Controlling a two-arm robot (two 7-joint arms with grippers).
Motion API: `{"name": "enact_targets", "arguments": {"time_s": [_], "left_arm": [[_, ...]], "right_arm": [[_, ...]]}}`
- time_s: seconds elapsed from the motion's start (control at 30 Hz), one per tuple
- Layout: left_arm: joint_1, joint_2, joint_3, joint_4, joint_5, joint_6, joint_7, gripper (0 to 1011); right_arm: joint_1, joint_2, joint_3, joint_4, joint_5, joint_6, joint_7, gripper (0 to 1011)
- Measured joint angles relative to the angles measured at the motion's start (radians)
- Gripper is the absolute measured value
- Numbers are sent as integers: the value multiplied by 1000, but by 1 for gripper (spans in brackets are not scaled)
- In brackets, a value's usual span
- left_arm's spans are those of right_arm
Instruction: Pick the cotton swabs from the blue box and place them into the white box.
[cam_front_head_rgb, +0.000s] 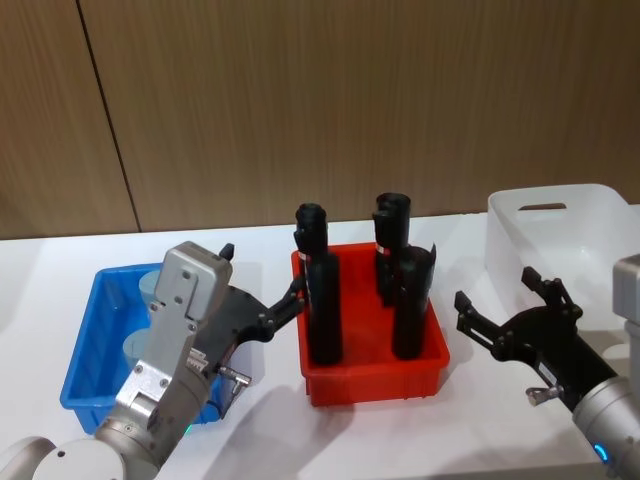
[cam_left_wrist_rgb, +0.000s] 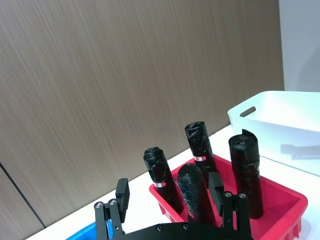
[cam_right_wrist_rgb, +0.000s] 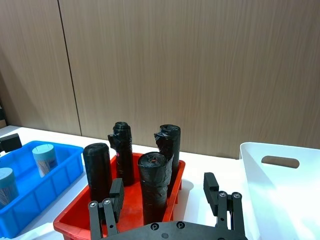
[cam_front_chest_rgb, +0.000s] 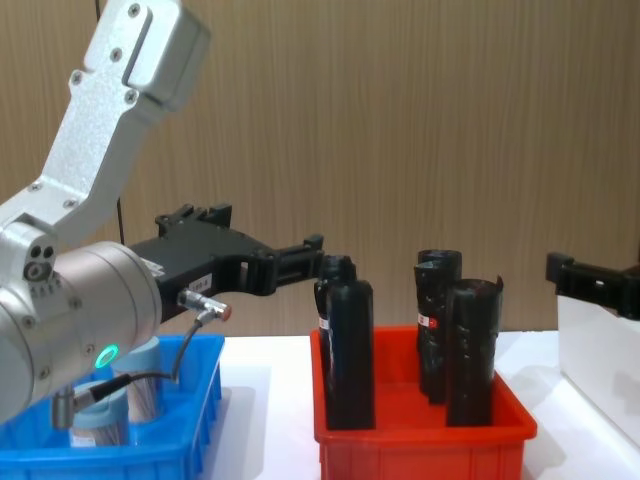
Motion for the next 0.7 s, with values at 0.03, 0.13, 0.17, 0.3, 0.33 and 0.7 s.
{"name": "enact_targets", "arguments": {"time_s": [0.03, 0.13, 0.17, 0.3, 0.33, 0.7], "left_arm": [[0, 0, 0, 0, 0, 0, 0, 1004], [0, 0, 0, 0, 0, 0, 0, 1004], [0, 0, 0, 0, 0, 0, 0, 1004], [0, 0, 0, 0, 0, 0, 0, 1004], [0, 0, 0, 0, 0, 0, 0, 1004], [0, 0, -1, 0, 0, 0, 0, 1004]], "right_arm": [[0, 0, 0, 0, 0, 0, 0, 1001], [0, 0, 0, 0, 0, 0, 0, 1001], [0, 0, 0, 0, 0, 0, 0, 1001], [0, 0, 0, 0, 0, 0, 0, 1001], [0, 0, 0, 0, 0, 0, 0, 1001], [0, 0, 0, 0, 0, 0, 0, 1001]]}}
